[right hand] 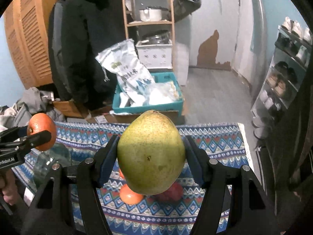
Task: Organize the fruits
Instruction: 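Lift the pear with the right tool while the left tool lifts the orange toward the bowl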
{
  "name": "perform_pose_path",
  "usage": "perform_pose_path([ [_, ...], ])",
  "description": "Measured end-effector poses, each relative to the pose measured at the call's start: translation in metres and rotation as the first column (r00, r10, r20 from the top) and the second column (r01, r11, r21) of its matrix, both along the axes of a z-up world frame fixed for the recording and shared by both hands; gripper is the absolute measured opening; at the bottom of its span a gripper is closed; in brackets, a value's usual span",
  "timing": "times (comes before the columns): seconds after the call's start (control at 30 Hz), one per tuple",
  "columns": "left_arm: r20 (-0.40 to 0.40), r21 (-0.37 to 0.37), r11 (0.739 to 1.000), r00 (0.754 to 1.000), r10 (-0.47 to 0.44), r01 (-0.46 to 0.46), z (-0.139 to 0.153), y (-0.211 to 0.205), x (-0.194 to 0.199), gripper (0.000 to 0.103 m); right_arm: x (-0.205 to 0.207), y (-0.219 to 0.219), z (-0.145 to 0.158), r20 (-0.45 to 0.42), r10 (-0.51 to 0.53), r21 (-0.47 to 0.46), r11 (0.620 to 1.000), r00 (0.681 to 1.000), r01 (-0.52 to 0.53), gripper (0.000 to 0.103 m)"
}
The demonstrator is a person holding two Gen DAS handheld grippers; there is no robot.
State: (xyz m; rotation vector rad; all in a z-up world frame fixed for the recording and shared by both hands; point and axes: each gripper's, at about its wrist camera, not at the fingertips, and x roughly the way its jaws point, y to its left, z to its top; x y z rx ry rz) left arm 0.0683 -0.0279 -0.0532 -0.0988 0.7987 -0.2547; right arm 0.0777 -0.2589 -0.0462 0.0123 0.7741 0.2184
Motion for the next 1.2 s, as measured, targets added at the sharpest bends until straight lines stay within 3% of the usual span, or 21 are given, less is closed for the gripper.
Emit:
perform_pose_path([
  [0.53,0.04,0.009,0.997,0.996,0.079,-0.079,0.009,0.047,-0.019,0.065,0.004,0.061,0.022,0.028,0.104,0.037,0.994,0.994,-0.105,0.066],
  [1.2,0.013,-0.017,0.97,0.97,0.242,-0.242,-0.005,0.147,-0.043,0.065,0.013,0.195,0.027,0.003,0.306,0.063,0.95,0.952,-0.306,0.066],
])
